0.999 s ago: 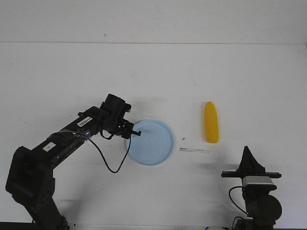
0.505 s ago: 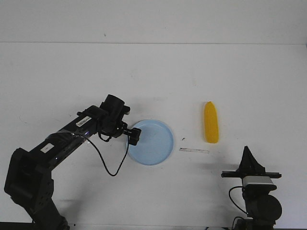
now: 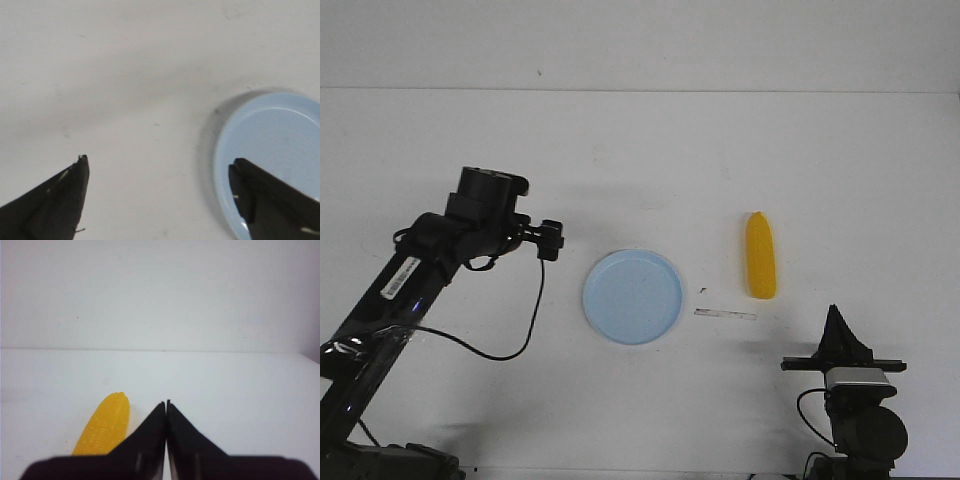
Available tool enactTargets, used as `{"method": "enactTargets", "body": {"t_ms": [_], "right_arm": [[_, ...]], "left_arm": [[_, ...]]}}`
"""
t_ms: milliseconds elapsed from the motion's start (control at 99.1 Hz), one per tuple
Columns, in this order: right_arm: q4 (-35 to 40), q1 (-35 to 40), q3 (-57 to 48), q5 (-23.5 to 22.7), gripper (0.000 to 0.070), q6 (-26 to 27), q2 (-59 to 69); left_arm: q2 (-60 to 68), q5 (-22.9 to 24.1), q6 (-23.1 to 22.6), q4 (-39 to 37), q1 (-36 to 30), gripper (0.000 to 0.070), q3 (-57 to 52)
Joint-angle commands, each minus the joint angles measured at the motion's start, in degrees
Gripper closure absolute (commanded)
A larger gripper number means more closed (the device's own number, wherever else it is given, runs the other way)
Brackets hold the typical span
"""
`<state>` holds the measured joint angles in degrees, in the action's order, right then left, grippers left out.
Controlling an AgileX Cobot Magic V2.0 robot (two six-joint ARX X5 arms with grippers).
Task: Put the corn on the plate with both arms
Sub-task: 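Release the plate and retract the left gripper to rest, then move the right gripper over the yellow corn cob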
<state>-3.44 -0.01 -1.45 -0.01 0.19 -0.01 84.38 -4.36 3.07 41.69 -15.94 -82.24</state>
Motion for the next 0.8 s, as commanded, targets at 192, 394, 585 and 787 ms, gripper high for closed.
{"method": "enactTargets", "body": {"t_ms": [192,394,585,787], "right_arm": [[-0.44,0.04,0.00,0.04,0.0700,-0.02,0.07],[-0.39,0.04,-0.72,0.07,0.0700,0.44,0.07],[1.20,0.04,-5.22,1.62,0.0700,0.31,0.28],[2.64,0.11,-16.83,1.16,0.0700,-0.24,7.54]], "left_arm": [[-11.50,5.09,-3.04,-4.31,8.63,0.0540,2.71],[-24.96,5.09,-4.04,-13.29,15.98,0.0643,16.68],[-38.58,5.05,-6.99,-21.38,19.12,0.0700,33.75],[-49.51,5.01,-8.41,-24.20,19.15,0.0700,44.98]]}}
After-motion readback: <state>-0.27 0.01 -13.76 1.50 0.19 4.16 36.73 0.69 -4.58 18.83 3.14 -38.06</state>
